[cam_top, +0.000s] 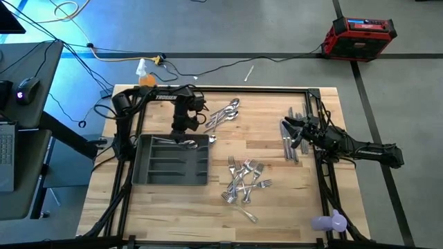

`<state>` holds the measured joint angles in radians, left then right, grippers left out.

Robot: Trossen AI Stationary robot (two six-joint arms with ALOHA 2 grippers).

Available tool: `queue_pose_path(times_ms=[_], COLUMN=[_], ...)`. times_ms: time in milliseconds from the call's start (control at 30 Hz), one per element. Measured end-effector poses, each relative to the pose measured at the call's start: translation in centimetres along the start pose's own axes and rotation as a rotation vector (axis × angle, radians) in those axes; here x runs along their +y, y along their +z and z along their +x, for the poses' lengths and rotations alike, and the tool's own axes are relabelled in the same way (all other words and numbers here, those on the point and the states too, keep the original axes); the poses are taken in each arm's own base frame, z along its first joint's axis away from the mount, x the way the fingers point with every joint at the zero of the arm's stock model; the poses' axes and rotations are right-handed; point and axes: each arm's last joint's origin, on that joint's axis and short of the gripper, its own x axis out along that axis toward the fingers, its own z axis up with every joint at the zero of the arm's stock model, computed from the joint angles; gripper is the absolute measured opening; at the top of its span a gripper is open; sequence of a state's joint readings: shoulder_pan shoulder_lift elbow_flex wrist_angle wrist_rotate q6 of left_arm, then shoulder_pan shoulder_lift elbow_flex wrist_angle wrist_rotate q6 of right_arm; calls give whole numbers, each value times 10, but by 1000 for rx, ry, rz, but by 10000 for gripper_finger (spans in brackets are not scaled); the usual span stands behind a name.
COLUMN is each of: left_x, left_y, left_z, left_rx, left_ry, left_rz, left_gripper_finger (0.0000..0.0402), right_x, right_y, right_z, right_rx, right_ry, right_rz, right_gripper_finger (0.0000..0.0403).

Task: Sort silverware
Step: Put the silver spoon into the black silverware tray, then adjust the black silverware tray

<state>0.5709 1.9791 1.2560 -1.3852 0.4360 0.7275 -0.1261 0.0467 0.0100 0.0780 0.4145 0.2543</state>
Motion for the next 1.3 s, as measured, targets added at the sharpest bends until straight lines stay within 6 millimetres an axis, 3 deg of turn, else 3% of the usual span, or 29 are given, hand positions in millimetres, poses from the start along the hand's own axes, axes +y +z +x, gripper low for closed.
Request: queue_pose_path(times_ms=[300,667,867,1067,1300], left_x=[9,-6,-14,-7,-17], left_y=[5,18,47,79,86], left_z=[2,-35,-47,-58,-66], left_rx=[36,-1,-105,-411,-390], left_ry=[95,186,392,572,663], left_rz=[-88,-147,-55,-120,-23], left_gripper_finger=[15,99,105,102,109], right_x=[0,0,0,0,0], right_y=[0,0,-1,-1,-1], right_z=[0,0,0,0,0], right_rx=[0,3,6,6,6], right_ry=[0,0,-1,-2,-4], right_rz=[0,-2,-3,-3,-4], right_gripper_finger=[121,121,121,121,121])
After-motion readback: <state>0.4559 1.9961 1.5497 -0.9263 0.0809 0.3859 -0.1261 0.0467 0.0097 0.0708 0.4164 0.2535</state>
